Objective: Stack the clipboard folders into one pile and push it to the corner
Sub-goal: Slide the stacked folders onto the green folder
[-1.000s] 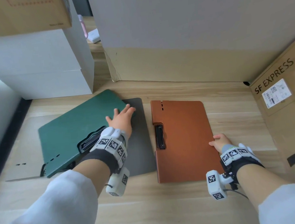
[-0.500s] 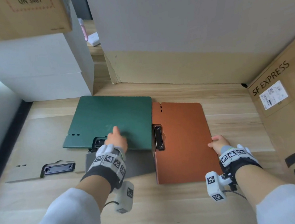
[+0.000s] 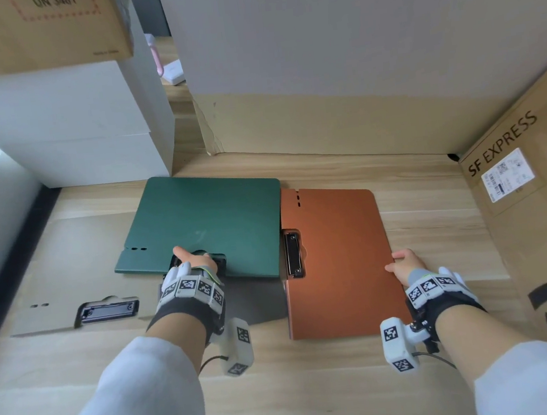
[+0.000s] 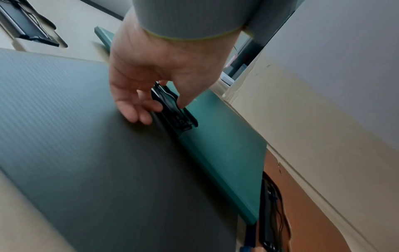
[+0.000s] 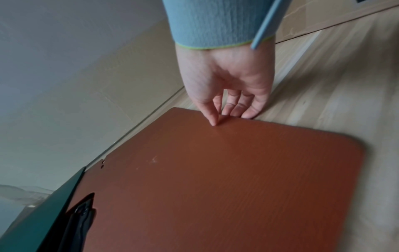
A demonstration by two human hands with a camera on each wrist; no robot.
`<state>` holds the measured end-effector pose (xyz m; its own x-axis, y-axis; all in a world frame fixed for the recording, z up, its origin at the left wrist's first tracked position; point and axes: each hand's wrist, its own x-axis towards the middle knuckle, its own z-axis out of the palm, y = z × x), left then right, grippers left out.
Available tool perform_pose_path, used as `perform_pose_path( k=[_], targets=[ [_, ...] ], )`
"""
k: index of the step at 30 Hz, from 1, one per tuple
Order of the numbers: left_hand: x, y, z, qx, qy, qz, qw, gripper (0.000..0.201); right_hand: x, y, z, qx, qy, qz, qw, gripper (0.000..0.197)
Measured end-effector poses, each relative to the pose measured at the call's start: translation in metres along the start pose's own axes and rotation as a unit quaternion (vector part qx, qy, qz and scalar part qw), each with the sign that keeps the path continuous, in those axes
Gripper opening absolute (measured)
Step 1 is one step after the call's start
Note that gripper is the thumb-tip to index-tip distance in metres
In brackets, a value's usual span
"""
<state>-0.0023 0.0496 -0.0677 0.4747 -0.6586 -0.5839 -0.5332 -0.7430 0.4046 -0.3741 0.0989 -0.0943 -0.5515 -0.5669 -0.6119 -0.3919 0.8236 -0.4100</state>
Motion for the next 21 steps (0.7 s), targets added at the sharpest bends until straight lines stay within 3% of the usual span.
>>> perform_pose_path(
  k=[4,8,14,17,21],
  targets=[
    [0.003,0.006,-0.004,0.130,-0.030,-0.002,0.991,0.045,0.004,0.003,0.001,0.010,0.003,-0.005,1.000,0.044],
    [0.005,0.012,-0.005,0.166,-0.047,0.010,0.985,0.034,0.005,0.004,0.002,0.010,0.006,-0.010,1.000,0.044],
    [0.007,0.010,-0.003,0.069,-0.041,0.007,0.997,0.036,0.003,0.003,-0.001,0.004,0.001,-0.008,1.000,0.043],
    [0.010,0.004,0.003,-0.062,-0.031,0.014,0.997,0.025,0.003,0.002,-0.001,0.002,0.001,-0.005,1.000,0.043],
    [0.007,0.004,0.006,-0.217,-0.018,0.029,0.976,0.010,0.002,0.001,-0.001,-0.006,0.001,-0.001,1.000,0.043]
  ],
)
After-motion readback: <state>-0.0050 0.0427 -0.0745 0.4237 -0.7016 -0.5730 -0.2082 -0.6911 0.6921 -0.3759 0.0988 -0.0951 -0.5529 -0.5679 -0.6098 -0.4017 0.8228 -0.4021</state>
